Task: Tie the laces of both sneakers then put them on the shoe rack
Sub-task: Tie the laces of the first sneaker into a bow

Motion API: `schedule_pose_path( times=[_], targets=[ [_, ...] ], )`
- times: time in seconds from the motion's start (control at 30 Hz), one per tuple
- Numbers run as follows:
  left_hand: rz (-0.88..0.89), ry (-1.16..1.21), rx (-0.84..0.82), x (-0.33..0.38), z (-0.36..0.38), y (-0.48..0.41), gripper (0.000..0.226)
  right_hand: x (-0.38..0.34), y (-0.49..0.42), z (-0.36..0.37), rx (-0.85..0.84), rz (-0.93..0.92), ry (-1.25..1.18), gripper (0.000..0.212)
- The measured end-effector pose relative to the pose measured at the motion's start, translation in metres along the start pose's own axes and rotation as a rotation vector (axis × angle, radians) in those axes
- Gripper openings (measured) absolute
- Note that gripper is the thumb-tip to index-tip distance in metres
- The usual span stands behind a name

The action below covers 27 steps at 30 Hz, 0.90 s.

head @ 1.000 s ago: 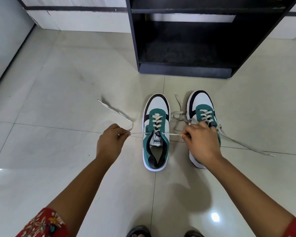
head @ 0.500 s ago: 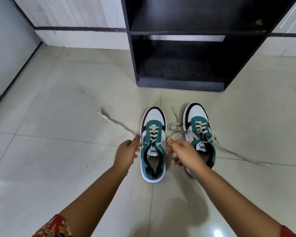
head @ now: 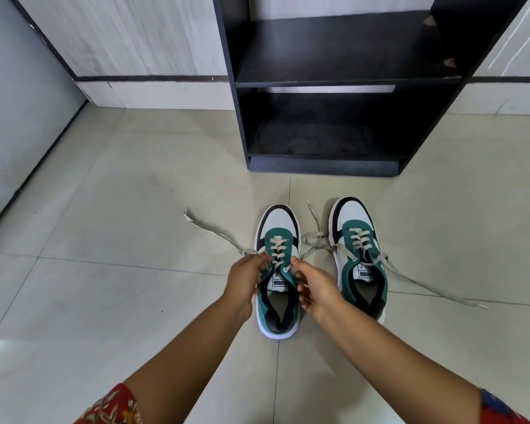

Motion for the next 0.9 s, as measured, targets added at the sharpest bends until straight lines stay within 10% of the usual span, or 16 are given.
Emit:
schedule_pose_path(
  times=[0.57,0.77,0.9],
  targets=[
    [0.005,0.134,-0.031,-0.017,-0.007,-0.009,0.027,-0.001,-0.007,-0.002,-0.041,0.032,-0.237,0.028],
    [0.02,0.1,-0.028,-0.015,-0.005,-0.01,0.026,-0.011,-0.003,0.003,0.014,-0.127,0.224,0.037],
    [0.023,0.095,-0.035,-0.014,-0.005,-0.008,0.025,-0.005,-0.007,0.0,0.033,-0.068,0.12,0.03]
  ],
)
Point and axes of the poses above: each hand's wrist, its own y-axis away from the middle knuckle, its own z-axis out of the palm, x = y × z, the point moved 6 cm from there along -y, towards the middle knuckle, and after that the axes turned 7 degrees about -y, right-handed, at the moved point
